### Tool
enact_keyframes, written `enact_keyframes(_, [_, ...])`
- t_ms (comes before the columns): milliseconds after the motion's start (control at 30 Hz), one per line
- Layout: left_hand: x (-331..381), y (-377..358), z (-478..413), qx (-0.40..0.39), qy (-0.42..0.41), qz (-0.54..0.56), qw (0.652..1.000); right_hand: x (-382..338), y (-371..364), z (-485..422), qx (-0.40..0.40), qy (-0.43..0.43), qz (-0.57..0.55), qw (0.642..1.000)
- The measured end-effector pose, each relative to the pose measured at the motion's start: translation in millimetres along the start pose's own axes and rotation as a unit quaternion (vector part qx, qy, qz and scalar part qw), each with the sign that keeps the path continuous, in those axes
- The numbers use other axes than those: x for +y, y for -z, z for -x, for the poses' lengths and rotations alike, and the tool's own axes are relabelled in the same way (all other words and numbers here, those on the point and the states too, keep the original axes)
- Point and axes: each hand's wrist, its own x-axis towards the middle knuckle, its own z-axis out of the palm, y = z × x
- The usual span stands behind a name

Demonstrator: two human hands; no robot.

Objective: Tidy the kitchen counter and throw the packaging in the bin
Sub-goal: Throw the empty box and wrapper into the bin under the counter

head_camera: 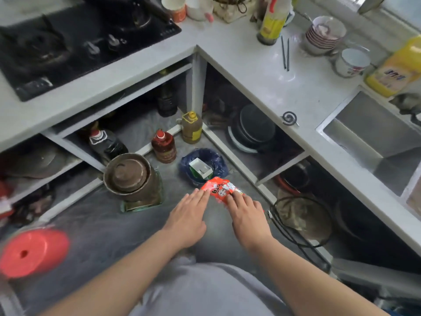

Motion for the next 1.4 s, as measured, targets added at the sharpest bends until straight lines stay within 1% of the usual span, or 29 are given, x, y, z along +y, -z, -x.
enact_keyframes(233, [-36.6,21.3,-27.4,-0.01,0.034,-0.006,0.999,-0.8,24.8,-63.0,-0.013,-0.02,0.011,1.0])
enact_keyframes(433, [-56.4,27.7,-59.6,-0.029,0.083,0.009,0.996,15.0,26.1,-126.3,-0.048,0.014,0.018,0.999])
enact_keyframes(533, [-65.1,32.2,-76.6,-0.042,0.106,-0.001,0.994,24.6,24.7,-159.5,-0.067,0.028,0.02,0.997])
enact_keyframes(633, [-69.5,39.2,-100.9,-0.047,0.147,0.002,0.988,40.9,24.9,-202.1,-0.087,0.049,0.013,0.995])
enact_keyframes(933, [-81.0,53.9,-167.2,-0.065,0.217,0.026,0.974,68.6,31.1,-316.2,-0.113,0.077,0.035,0.99])
enact_keyframes(1033, [-82.6,55.8,-180.4,-0.064,0.233,0.038,0.97,66.9,30.2,-340.7,-0.126,0.087,0.043,0.987])
enact_keyframes(1400, [-88.8,61.5,-197.2,-0.067,0.27,0.044,0.96,56.9,29.2,-386.5,-0.127,0.101,0.065,0.985])
